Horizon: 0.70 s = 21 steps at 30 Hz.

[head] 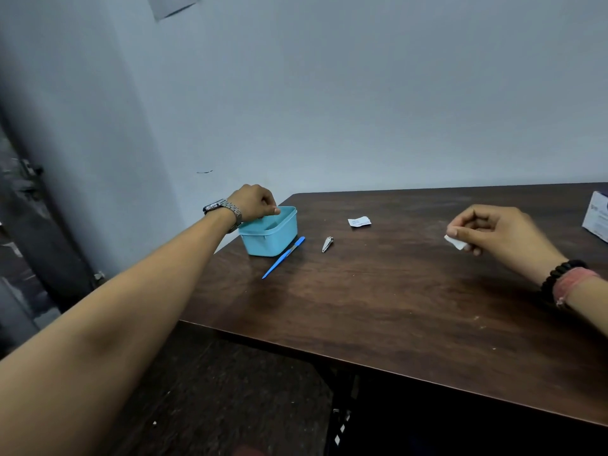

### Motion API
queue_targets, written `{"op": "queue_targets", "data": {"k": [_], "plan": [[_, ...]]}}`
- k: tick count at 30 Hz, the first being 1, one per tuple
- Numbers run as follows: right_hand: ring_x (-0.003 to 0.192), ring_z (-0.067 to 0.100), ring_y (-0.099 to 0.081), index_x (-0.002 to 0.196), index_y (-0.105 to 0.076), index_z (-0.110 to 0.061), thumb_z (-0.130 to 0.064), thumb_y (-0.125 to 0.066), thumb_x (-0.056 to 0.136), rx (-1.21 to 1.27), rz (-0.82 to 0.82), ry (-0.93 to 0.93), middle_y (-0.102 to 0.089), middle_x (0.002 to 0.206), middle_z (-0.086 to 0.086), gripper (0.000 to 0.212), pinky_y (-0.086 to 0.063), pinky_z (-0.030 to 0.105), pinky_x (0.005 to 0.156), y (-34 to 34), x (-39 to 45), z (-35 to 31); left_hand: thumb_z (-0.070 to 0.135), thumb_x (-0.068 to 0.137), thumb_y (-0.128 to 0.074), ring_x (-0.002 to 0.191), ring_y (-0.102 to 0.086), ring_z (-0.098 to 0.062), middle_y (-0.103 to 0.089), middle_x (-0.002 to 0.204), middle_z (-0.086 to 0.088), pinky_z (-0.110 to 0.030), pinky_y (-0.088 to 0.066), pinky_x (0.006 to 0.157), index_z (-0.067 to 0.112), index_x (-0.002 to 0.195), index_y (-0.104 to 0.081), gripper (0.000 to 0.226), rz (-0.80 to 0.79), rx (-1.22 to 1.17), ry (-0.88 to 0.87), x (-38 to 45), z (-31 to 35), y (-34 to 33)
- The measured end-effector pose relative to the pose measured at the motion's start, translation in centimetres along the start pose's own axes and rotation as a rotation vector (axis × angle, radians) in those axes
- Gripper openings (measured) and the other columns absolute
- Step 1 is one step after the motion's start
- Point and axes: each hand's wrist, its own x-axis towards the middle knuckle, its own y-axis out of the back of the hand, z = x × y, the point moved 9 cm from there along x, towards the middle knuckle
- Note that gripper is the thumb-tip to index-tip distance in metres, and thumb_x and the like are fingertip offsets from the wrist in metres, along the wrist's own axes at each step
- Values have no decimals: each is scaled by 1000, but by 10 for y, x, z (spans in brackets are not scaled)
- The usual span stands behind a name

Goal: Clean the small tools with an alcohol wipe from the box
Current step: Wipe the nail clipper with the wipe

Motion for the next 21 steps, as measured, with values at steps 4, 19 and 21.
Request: {"op": "queue_targets", "data": {"k": [4, 19, 21], "plan": [[53, 5, -62, 85, -70, -9, -9, -71, 85, 35, -16, 2, -71, 73, 6, 1, -50, 12, 52, -2, 2, 1, 34, 88, -66, 91, -61, -19, -69, 97, -2, -30, -48, 76, 19, 94, -69, 16, 107, 50, -63, 0, 18, 19], [62, 12, -67, 86, -71, -13, -6, -69, 87, 35, -77, -1, -71, 77, 10, 8, -55, 17, 59, -8, 2, 2, 35, 86, -68, 100, -63, -22, -71, 105, -5, -28, -47, 78, 15, 104, -71, 27, -109, 172, -203, -32, 119, -36], [63, 15, -68, 86, -71, -14, -7, -69, 87, 25, -76, -2, -71, 79, 10, 8, -55, 18, 60, -7, 2, 3, 36, 84, -68, 103, -61, -26, -70, 108, -9, -32, -50, 84, 13, 106, -70, 31, -111, 185, -163, -29, 118, -52]]}}
